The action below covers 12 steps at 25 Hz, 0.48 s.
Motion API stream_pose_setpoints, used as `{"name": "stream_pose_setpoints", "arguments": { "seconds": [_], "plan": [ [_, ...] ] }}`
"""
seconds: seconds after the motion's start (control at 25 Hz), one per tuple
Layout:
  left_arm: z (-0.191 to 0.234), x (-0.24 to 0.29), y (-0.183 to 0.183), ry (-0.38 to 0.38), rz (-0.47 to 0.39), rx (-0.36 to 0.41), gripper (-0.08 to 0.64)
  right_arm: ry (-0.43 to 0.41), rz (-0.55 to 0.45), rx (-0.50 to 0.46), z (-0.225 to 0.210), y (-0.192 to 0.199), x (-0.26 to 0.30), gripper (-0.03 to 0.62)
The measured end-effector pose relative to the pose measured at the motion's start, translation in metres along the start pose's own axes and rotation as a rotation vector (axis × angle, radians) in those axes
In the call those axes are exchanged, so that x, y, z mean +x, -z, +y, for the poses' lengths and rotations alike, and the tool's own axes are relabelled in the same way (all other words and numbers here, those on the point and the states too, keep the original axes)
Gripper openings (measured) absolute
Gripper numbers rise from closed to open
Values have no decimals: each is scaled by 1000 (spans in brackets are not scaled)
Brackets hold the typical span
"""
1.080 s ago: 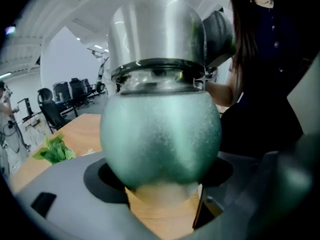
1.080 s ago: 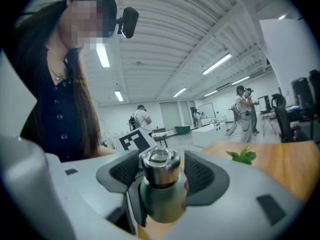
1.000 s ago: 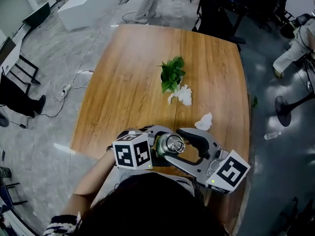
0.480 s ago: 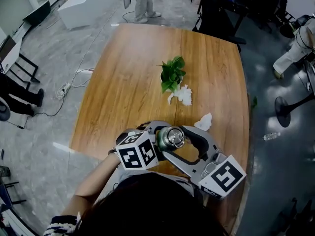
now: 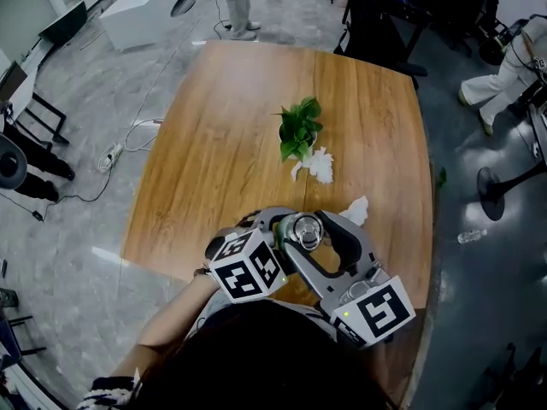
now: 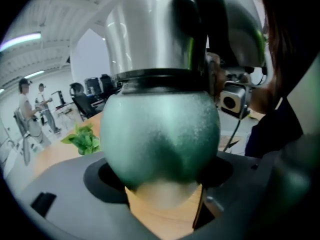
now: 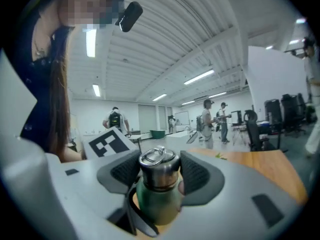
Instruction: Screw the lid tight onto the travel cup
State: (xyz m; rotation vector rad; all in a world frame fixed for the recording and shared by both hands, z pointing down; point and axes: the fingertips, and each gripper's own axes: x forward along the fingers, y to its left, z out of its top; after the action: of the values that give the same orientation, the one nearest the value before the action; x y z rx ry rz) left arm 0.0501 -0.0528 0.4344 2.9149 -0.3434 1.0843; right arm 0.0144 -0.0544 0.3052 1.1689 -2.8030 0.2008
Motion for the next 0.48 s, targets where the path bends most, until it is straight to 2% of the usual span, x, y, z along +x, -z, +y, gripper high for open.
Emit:
{"name": "stream_pose_setpoints", "arguments": {
  "seconds": [0.08, 0.12, 0.2, 0.28, 0.36, 0.4, 0.48],
  "plan": [
    [10, 0, 1, -76, 18, -16, 400, 42, 1, -10, -2, -2, 3, 262],
    [10, 0, 1, -75, 16, -14, 400, 27, 3, -16, 1, -3, 4, 263],
    [0, -2, -1, 14, -19, 9, 400, -51, 10, -35, 11, -4, 1, 265],
    [-18, -8, -3, 159, -70, 66, 400, -145, 20, -49, 20, -3, -5, 265],
    [-36, -14, -1, 289, -84, 129, 400, -231, 19, -20, 27, -4, -9, 265],
    [-42, -14, 0, 328, -78, 148, 400, -264, 11, 2, 29, -4, -9, 265],
    [-44, -12, 2, 343, -67, 153, 400, -289, -7, 22, 29, -6, -8, 265]
  ]
}}
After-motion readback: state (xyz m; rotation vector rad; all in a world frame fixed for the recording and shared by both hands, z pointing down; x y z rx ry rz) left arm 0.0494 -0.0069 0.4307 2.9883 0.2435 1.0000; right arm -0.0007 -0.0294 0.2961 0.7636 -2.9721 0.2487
